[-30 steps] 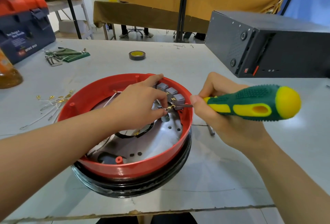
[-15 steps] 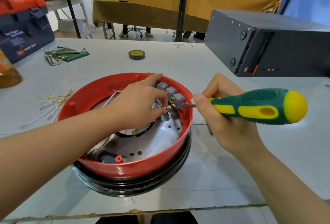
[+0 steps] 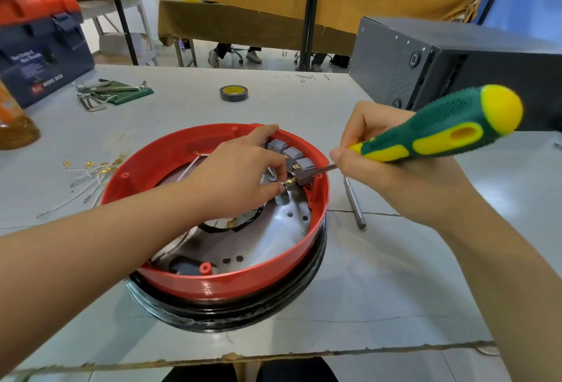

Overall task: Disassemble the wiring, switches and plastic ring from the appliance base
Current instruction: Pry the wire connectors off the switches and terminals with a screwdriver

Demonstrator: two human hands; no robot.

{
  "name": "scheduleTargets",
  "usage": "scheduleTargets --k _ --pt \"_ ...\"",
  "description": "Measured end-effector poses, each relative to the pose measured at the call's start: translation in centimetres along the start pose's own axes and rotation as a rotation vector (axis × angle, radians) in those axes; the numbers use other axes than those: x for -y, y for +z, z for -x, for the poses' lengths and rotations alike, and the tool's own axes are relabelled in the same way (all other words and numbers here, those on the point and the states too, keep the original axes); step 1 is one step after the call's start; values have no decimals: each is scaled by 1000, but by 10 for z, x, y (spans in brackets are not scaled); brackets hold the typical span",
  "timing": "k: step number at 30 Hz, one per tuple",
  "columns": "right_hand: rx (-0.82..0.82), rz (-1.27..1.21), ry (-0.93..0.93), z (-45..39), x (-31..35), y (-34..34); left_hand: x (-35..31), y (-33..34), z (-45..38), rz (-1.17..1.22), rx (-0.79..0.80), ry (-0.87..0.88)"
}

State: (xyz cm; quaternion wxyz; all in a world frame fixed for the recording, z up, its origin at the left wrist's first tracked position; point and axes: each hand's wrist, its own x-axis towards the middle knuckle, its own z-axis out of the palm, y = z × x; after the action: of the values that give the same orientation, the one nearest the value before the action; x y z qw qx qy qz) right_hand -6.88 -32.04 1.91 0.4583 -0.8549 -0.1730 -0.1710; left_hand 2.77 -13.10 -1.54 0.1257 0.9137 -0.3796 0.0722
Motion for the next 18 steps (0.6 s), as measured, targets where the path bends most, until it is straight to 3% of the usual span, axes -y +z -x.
scheduleTargets --k 5,9,18 --pt "-5 21 124 -18 -2 20 0 0 0 0 -1 4" --pt "-290 72 17 -3 0 21 0 0 0 -4 -2 4" --pt "-465 -134 182 -9 -8 25 0 1 0 -12 -9 11"
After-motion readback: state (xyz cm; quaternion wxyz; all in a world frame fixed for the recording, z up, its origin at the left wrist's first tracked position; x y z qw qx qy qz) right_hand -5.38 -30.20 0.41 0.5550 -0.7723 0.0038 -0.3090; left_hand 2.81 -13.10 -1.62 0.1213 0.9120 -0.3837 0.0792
